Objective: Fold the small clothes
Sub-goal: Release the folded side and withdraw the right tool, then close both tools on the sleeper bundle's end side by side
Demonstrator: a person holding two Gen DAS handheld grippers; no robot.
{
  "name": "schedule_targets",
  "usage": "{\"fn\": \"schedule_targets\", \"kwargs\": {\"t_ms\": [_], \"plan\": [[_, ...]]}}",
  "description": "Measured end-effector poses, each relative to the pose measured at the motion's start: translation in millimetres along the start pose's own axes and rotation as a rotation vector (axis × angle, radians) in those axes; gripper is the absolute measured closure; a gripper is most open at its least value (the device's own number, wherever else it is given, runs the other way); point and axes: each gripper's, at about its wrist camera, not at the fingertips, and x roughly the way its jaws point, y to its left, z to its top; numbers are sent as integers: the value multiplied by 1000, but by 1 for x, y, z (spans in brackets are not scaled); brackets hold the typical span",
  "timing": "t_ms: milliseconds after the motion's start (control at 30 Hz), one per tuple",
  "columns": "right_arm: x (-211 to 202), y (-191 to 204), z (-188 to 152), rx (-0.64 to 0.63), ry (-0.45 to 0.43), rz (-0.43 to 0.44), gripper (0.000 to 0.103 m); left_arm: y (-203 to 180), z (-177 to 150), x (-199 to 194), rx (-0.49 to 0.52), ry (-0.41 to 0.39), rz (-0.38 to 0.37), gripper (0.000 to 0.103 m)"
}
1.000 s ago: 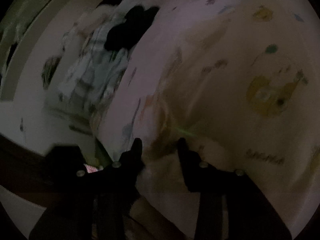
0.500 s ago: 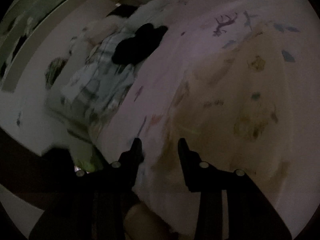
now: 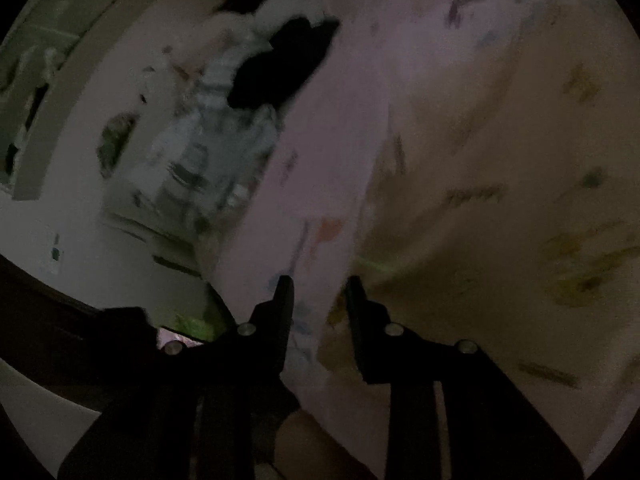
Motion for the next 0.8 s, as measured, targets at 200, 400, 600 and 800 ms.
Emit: {"fn": "schedule_targets", "kwargs": {"t_ms": [200,400,600,800], "plan": [[-67,2,5,-111,-127,-207,60,-25,6,3,56,-10,-26,63],[-95,-24,2,-140,-168,-438,54,-52,15,13,84,-3,-102,63],[-106,-58,-2,-72,-139,-461,47,-70,21,37,96,49,-130,60],[-89,-72,-5,-33,-102,-460,41,-68,13,68,117,109,-67,58]]}}
